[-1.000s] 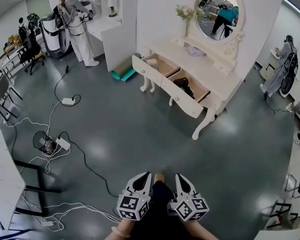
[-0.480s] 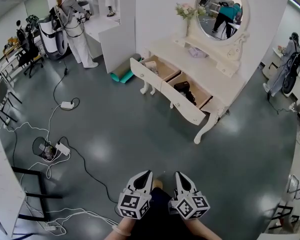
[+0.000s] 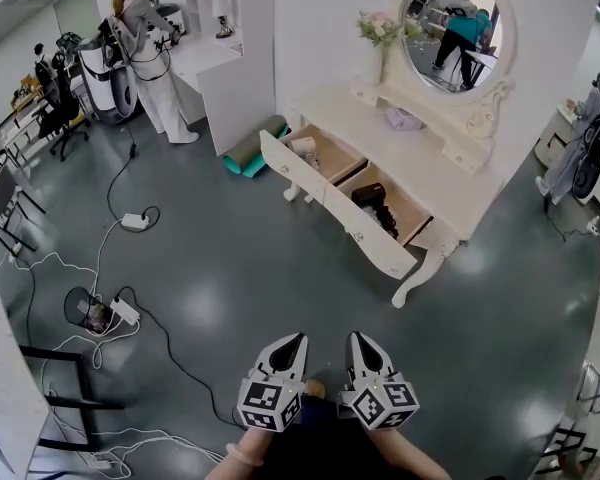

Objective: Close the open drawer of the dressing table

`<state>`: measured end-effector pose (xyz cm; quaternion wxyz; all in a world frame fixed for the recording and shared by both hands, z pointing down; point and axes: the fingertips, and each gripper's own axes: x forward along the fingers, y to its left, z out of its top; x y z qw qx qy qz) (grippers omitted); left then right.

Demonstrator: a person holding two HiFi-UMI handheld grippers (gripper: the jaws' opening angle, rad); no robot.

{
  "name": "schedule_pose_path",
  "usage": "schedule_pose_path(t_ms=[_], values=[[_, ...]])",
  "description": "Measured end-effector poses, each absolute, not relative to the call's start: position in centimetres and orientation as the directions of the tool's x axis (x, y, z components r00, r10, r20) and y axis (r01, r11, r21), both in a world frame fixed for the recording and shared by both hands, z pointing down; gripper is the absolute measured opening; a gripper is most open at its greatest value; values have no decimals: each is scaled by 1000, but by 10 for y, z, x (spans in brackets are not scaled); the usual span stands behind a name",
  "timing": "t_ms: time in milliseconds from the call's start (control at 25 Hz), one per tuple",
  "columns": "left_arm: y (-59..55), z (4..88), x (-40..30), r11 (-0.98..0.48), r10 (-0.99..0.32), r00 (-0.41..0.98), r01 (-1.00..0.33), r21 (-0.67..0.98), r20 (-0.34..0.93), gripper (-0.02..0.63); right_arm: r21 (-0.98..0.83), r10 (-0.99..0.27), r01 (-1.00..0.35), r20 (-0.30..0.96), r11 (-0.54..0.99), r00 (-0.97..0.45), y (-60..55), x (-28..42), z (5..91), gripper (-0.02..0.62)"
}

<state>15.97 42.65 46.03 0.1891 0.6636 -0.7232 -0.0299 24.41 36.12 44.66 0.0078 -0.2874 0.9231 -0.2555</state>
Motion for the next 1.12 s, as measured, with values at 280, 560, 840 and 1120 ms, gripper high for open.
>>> schedule_pose_path(t_ms=[280,560,840,1120], values=[[378,460,139,131,-970,-65,-951,281,233,23,-447,-516,-511,122,734,-848,316,216,445,26],[340,469,130,142,-968,-71,-946,290,242,23,-416,-475,-478,119,774,-872,287,193,451,26],[330,477,134,154,-963,-78,-945,289,257,23,-440,-468,-484,152,757,-871,275,196,468,26],[339,479,138,161,-958,-83,-947,277,275,23,-463,-445,-464,157,755,-881,282,196,470,26]])
